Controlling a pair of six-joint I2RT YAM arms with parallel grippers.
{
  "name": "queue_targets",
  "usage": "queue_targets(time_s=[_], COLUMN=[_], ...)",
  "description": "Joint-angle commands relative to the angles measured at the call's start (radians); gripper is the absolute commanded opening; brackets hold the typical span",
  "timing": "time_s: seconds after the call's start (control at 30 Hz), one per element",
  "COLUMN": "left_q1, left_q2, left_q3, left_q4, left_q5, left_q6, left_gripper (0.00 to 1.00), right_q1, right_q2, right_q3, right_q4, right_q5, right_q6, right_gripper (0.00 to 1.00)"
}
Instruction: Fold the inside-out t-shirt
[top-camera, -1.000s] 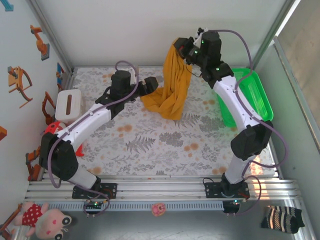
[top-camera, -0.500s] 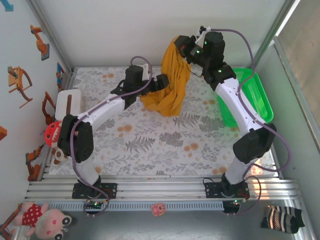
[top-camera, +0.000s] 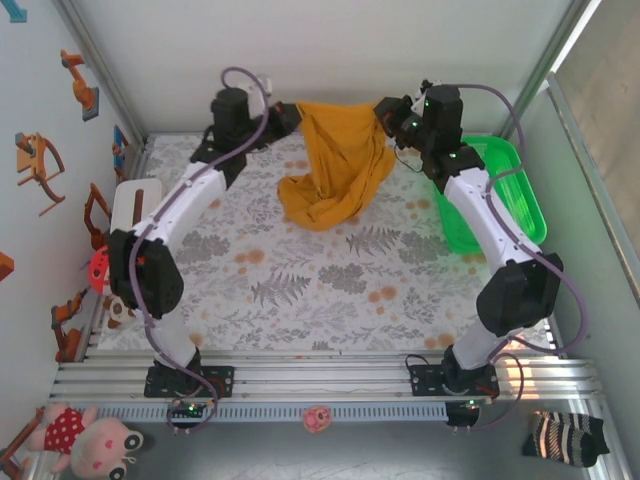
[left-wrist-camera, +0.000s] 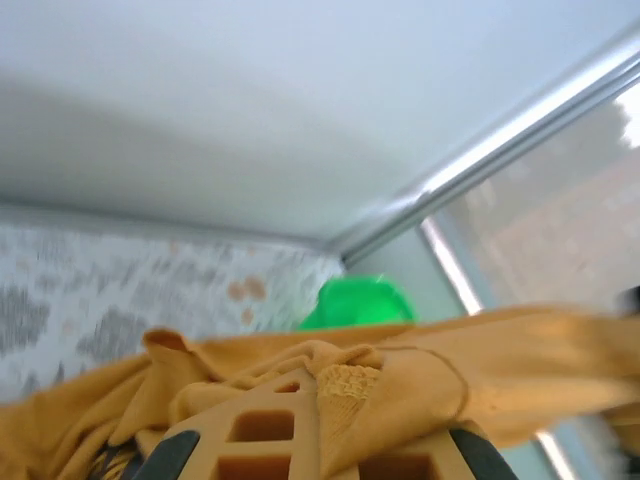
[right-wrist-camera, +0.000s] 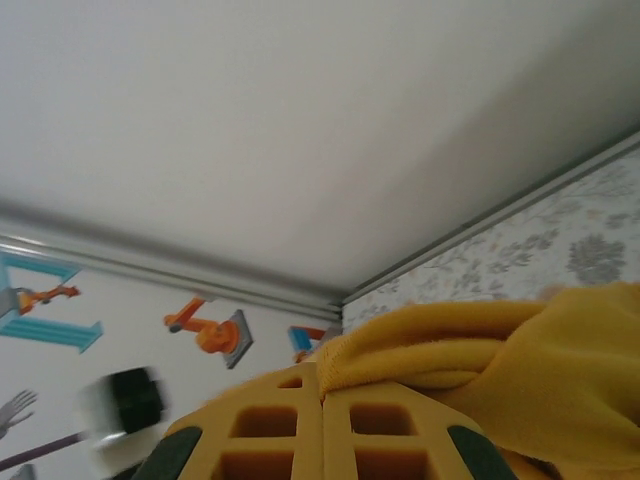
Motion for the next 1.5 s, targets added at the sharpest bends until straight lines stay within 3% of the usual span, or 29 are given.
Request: queue_targets(time_s=[0.0, 0.27, 0.43, 0.6, 0.7, 0.73, 0.77, 0.83, 0.9, 1.17, 1.47], left_q1=[0.031, 0.1, 0.109, 0.109, 0.105, 0.099, 0.095, 0.078, 0.058, -0.026, -0.044], left_q2=[-0.153, -0.157, -0.123, -0.18, -0.217, -0.227, -0.232, -0.236, -0.228, -0.216, -0.264], left_q3=[0.1, -0.058, -0.126, -0.264, -0.31, -0.323, -0.332, -0.334, -0.318, -0.232, -0.216], left_q4=[0.05, -0.063, -0.192, -0.15, -0.13, -0.122, -0.115, -0.119, -0.131, -0.23, -0.214], left_q5=[0.07, 0.123, 0.175, 0.228, 0.267, 0.282, 0.295, 0.321, 0.346, 0.36, 0.355], left_q6=[-0.02, 0.007, 0.093, 0.08, 0.062, 0.053, 0.048, 0.04, 0.034, 0.044, -0.025], left_gripper=[0.0, 0.0, 0.0, 0.0, 0.0, 0.0, 0.0, 0.0, 0.0, 0.0, 0.0], right_q1=[0.011, 0.079, 0.129, 0.126, 0.124, 0.124, 0.127, 0.161, 0.215, 0.423, 0.446], right_q2=[0.027, 0.033, -0.068, -0.165, -0.187, -0.19, -0.196, -0.228, -0.259, -0.264, -0.153], right_q3=[-0.047, -0.033, -0.217, -0.423, -0.452, -0.442, -0.434, -0.418, -0.391, -0.293, -0.229], right_q4=[0.021, 0.208, 0.343, 0.048, -0.144, -0.206, -0.242, -0.299, -0.34, -0.395, -0.346], right_q5=[-0.002, -0.095, -0.068, 0.132, 0.277, 0.311, 0.323, 0.364, 0.38, 0.422, 0.432], right_q6=[-0.027, 0.112, 0.135, -0.079, -0.202, -0.234, -0.278, -0.367, -0.456, -0.641, -0.632], right_gripper=[0.0, 0.0, 0.0, 0.0, 0.0, 0.04, 0.21, 0.41, 0.51, 0.6, 0.62])
